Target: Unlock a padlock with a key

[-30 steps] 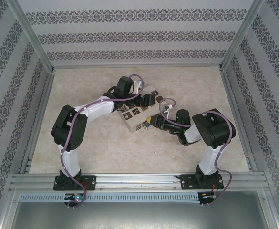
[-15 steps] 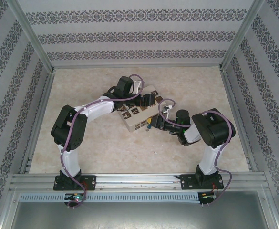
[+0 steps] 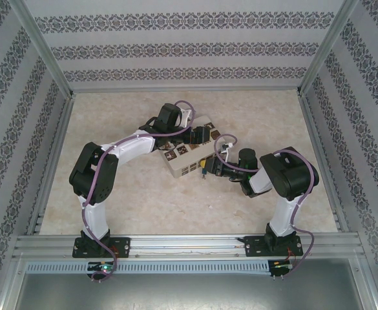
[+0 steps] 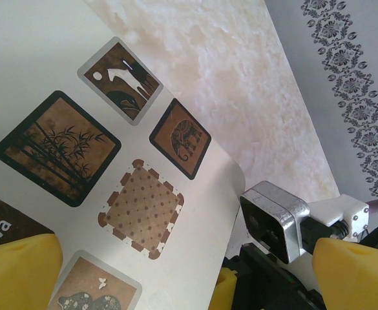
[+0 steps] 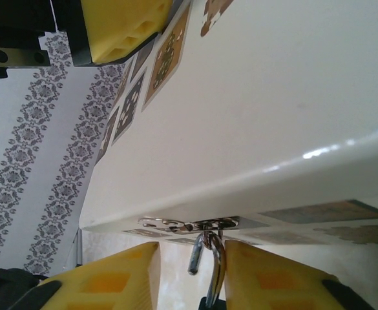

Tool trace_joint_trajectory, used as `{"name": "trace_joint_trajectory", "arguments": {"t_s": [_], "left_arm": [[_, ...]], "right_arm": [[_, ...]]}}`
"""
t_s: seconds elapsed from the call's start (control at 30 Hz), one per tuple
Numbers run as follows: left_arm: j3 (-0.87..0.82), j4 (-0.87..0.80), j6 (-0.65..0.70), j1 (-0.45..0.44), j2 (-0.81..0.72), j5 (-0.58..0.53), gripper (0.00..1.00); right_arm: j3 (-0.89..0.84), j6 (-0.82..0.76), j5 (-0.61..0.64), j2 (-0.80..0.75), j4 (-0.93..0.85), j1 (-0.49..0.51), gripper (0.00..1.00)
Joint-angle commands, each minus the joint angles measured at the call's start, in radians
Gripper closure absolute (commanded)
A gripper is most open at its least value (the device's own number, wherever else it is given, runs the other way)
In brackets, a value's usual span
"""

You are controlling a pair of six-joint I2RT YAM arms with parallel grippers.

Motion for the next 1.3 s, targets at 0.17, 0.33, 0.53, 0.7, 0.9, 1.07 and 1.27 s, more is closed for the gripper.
{"name": "trace_joint_trajectory", "arguments": {"t_s": [0.17, 0.33, 0.53, 0.7, 0.9, 1.07, 1.27], "left_arm": [[-0.017, -0.131, -0.041, -0.013, 0.023, 0.014, 0.00], [-0.020, -0.131, -0.041, -0.012, 0.020, 0.013, 0.00], [-0.033, -0.131, -0.042, -0.013, 0.011, 0.012, 0.01], [-0.066, -0.123, -0.050, -0.012, -0.008, 0.014, 0.00], [-0.132, -0.076, -0.090, -0.017, -0.041, 0.017, 0.00], [-0.174, -0.024, -0.135, -0.029, -0.052, 0.011, 0.00], [-0.198, 0.002, -0.165, -0.037, -0.062, 0.007, 0.00]], "right_arm": [[0.009, 0.001, -0.052, 0.010, -0.073, 0.030, 0.82], [0.010, -0.008, -0.049, 0.007, -0.098, 0.033, 0.89], [0.000, 0.004, -0.024, -0.005, -0.095, 0.032, 0.98], [-0.018, 0.044, 0.023, -0.044, -0.063, 0.030, 1.00], [-0.047, 0.128, 0.108, -0.086, 0.006, 0.026, 1.00], [-0.093, 0.207, 0.211, -0.098, 0.079, 0.030, 1.00], [-0.131, 0.306, 0.307, -0.080, 0.151, 0.038, 1.00]]}}
